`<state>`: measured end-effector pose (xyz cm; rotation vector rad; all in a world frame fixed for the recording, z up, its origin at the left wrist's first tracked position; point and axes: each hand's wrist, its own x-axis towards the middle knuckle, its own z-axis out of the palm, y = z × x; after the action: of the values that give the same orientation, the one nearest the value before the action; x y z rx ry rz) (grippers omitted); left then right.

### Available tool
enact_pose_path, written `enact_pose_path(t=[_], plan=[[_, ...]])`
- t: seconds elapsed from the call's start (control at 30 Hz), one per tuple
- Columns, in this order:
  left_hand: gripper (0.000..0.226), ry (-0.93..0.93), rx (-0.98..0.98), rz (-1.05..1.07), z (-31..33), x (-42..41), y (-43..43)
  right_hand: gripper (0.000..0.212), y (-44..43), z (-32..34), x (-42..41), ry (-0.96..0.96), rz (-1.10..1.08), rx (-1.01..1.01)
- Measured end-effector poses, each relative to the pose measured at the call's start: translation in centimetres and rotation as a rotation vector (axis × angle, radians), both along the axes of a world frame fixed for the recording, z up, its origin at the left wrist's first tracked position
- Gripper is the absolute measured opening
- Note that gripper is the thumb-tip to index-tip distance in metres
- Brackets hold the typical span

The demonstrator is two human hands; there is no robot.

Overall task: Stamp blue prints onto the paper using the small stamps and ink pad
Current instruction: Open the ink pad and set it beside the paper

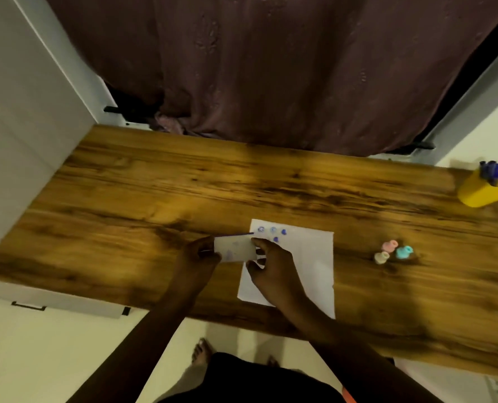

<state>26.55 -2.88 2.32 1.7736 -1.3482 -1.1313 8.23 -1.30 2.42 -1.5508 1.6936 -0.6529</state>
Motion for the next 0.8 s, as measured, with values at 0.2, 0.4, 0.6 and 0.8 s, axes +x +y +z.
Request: enact_pose_path(t=[0.2, 0.4, 0.6, 0.8], plan=[[0.033, -0.097, 0.015, 0.044, -2.0, 4.3, -0.6, 0.059, -1.0, -1.3, 4.6, 0.045, 0.07, 0.047], [0.035, -0.127, 0.076, -0.001, -3.5, 5.7, -1.0, 0.06, -1.7, -3.1, 6.4, 0.163, 0.077, 0.114], [0.035, -0.198, 0.041, -0.06, -4.2, 6.0, -1.2, 0.057, -2.0, -3.9, 6.9, 0.239, 0.038, 0.089], [0.055, -0.308, -0.08, -0.177, -3.9, 6.6, -1.5, 0.06, -2.0, -4.0, 6.5, 0.218, 0.033, 0.067]])
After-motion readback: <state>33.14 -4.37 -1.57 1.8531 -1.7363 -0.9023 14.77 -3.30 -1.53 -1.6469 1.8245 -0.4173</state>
